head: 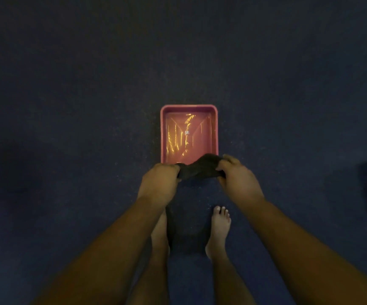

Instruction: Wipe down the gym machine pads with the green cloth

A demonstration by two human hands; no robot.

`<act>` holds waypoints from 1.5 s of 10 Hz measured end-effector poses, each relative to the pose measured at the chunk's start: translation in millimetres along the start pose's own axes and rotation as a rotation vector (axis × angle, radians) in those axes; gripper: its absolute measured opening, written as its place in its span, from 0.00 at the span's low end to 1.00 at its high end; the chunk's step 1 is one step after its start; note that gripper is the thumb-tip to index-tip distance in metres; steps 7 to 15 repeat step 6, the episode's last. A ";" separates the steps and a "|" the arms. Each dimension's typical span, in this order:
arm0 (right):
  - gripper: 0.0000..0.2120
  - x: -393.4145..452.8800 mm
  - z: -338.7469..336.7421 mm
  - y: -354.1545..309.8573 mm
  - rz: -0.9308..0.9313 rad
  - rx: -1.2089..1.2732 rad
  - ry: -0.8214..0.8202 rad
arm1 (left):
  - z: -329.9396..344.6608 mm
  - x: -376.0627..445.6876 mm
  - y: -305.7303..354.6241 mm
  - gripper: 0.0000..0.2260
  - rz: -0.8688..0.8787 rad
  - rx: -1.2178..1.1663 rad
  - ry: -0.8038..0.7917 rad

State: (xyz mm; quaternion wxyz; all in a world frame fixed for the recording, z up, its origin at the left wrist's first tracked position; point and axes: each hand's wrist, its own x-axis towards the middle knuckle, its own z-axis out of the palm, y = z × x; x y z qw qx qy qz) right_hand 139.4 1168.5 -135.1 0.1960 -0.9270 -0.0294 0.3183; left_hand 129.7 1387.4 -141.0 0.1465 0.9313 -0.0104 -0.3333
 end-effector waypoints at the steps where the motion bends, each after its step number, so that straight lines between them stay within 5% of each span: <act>1: 0.10 54.2 49.1 27.0 0.044 0.008 -0.015 | 50.8 59.7 -19.5 0.09 -0.020 0.071 0.032; 3: 0.09 114.7 92.8 52.7 0.063 0.049 0.134 | 91.0 124.0 -38.2 0.17 0.042 0.078 0.200; 6: 0.22 143.2 135.0 64.3 0.080 0.055 0.010 | 116.6 145.8 -52.9 0.35 0.004 0.012 -0.060; 15: 0.22 143.2 135.0 64.3 0.080 0.055 0.010 | 116.6 145.8 -52.9 0.35 0.004 0.012 -0.060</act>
